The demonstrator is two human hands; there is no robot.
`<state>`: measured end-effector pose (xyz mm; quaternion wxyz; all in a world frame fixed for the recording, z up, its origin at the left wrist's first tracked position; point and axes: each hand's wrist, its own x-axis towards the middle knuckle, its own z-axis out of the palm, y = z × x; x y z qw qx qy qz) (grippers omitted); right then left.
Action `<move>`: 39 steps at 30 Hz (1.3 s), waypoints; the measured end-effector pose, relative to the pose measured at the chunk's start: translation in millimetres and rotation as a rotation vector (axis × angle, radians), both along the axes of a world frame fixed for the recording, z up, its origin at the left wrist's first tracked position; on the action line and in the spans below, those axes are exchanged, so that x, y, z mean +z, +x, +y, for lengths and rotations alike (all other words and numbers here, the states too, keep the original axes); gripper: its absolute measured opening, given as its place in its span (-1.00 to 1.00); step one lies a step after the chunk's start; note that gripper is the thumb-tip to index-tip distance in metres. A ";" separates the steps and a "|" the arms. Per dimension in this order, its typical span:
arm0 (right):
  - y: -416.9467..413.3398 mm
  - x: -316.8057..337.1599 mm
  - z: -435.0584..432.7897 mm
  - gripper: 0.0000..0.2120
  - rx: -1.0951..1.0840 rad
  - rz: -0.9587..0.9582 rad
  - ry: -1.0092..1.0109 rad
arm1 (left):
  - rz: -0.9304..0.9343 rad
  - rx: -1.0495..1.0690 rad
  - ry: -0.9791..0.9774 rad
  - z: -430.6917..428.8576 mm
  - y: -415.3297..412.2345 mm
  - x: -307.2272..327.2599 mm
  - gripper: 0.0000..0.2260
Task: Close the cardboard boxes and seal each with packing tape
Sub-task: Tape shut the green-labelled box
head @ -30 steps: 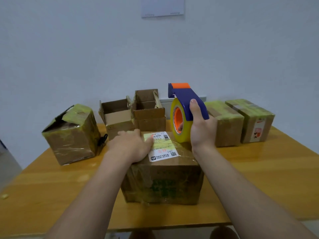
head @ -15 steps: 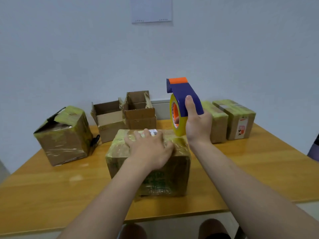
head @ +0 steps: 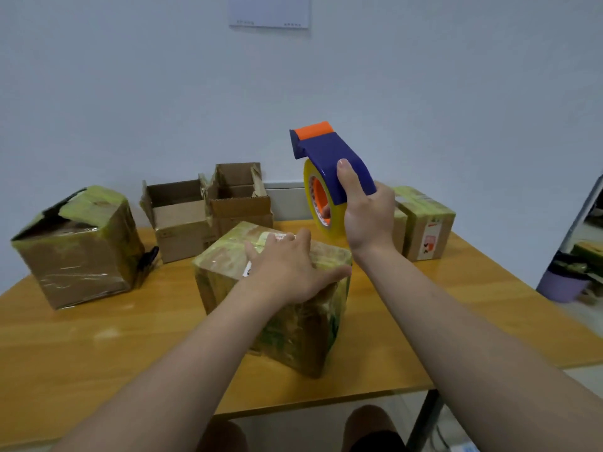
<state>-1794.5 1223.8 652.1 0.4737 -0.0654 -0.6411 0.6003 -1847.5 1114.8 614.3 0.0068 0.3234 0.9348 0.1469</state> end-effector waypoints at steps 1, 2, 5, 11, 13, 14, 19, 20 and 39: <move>0.4 -0.7 -0.2 -0.70 0.007 0.009 0.010 | 0.008 0.014 0.005 6.8 -1.3 -2.0 -0.26; 0.9 -1.5 0.1 -0.73 0.005 0.012 0.019 | 0.003 0.030 0.013 11.7 -2.8 -2.6 -0.25; 3.0 -3.1 2.3 -0.80 -0.018 0.008 0.019 | -0.041 0.094 0.004 25.1 -0.8 0.2 -0.14; 2.0 -9.2 6.6 -0.85 -0.064 0.010 -0.016 | -0.098 0.172 -0.018 48.1 9.1 4.9 -0.18; 1.0 -12.6 9.9 -0.85 -0.066 -0.009 0.001 | -0.092 0.125 -0.043 46.4 10.5 5.2 -0.28; 0.8 -13.5 11.1 -0.84 -0.061 -0.014 0.012 | -0.070 0.073 -0.056 43.0 11.0 5.2 -0.33; 4.0 -13.3 13.9 -0.81 -0.014 0.014 0.035 | -0.152 -0.342 -0.002 4.5 2.5 6.9 -0.71; 3.5 -13.1 14.1 -0.79 -0.012 0.020 0.041 | -0.186 -0.414 0.020 -3.1 0.9 7.2 -0.74; -13.7 -22.6 39.0 -0.66 0.149 -0.094 -0.049 | -0.052 -0.411 0.558 -57.7 -33.9 -30.5 -0.61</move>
